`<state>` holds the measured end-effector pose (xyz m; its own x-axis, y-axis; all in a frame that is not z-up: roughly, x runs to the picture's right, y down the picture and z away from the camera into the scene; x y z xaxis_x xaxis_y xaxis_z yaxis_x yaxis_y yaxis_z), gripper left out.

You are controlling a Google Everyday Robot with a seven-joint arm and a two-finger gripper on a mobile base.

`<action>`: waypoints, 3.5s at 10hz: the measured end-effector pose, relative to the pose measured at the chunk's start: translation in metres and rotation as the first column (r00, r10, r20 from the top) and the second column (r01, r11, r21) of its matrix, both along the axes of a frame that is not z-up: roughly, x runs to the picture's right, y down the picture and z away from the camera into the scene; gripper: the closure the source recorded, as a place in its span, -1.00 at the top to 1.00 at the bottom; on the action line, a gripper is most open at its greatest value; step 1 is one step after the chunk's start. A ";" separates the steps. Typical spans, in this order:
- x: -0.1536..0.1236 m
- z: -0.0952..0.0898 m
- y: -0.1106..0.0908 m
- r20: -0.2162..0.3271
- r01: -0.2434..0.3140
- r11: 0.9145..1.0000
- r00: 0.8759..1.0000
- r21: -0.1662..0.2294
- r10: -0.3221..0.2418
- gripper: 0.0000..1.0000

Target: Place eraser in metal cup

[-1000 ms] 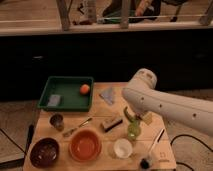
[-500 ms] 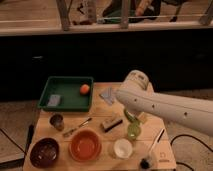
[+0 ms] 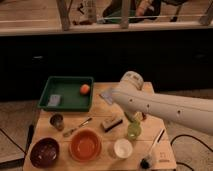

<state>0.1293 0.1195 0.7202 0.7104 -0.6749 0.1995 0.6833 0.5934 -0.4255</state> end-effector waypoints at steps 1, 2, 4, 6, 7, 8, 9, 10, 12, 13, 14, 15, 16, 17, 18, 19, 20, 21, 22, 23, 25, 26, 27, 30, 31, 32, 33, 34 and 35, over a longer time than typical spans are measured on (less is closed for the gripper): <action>-0.002 0.002 0.000 0.008 0.006 1.000 1.000 0.000 -0.006 0.60; -0.007 0.006 -0.001 0.023 0.017 1.000 1.000 0.000 -0.017 0.60; -0.013 0.012 -0.001 0.047 0.035 0.999 0.998 -0.003 -0.035 0.60; -0.020 0.020 -0.002 0.076 0.058 0.998 0.995 -0.005 -0.058 0.60; -0.022 0.023 -0.002 0.087 0.063 0.998 0.994 -0.006 -0.062 0.60; -0.022 0.026 -0.002 0.097 0.068 0.998 0.993 -0.008 -0.067 0.60; -0.027 0.032 -0.001 0.117 0.084 0.996 0.990 -0.011 -0.082 0.60; -0.030 0.034 -0.001 0.130 0.094 0.995 0.987 -0.012 -0.092 0.60; -0.033 0.041 0.001 0.153 0.110 0.994 0.982 -0.016 -0.107 0.60; -0.034 0.043 0.001 0.162 0.114 0.993 0.981 -0.017 -0.110 0.60; -0.036 0.055 0.007 0.194 0.128 0.991 0.974 -0.028 -0.120 0.60; -0.039 0.059 0.009 0.211 0.135 0.990 0.969 -0.029 -0.126 0.60; -0.040 0.063 0.010 0.222 0.140 0.990 0.967 -0.032 -0.129 0.60; -0.039 0.066 0.011 0.232 0.142 0.989 0.964 -0.035 -0.130 0.60; -0.041 0.069 0.013 0.243 0.146 0.988 0.961 -0.038 -0.133 0.60; -0.044 0.072 0.017 0.252 0.149 0.988 0.958 -0.043 -0.134 0.60; -0.046 0.076 0.020 0.263 0.153 0.987 0.955 -0.046 -0.136 0.60; -0.049 0.082 0.024 0.278 0.159 0.986 0.951 -0.051 -0.139 0.60; -0.049 0.084 0.025 0.283 0.161 0.986 0.949 -0.051 -0.141 0.60; -0.050 0.085 0.026 0.293 0.161 0.985 0.946 -0.056 -0.138 0.60; -0.053 0.090 0.032 0.307 0.157 0.986 0.943 -0.063 -0.131 0.60; -0.056 0.093 0.034 0.312 0.154 0.986 0.942 -0.066 -0.126 0.60; -0.057 0.096 0.036 0.319 0.151 0.986 0.940 -0.069 -0.122 0.60; -0.059 0.100 0.041 0.334 0.138 0.987 0.937 -0.080 -0.104 0.60; -0.062 0.101 0.042 0.342 0.131 0.988 0.935 -0.085 -0.095 0.60; -0.063 0.103 0.044 0.347 0.124 0.988 0.934 -0.088 -0.086 0.60; -0.063 0.105 0.045 0.350 0.118 0.989 0.933 -0.091 -0.079 0.60; -0.065 0.107 0.048 0.357 0.111 0.989 0.932 -0.096 -0.070 0.60; -0.066 0.109 0.049 0.360 0.103 0.990 0.931 -0.100 -0.061 0.60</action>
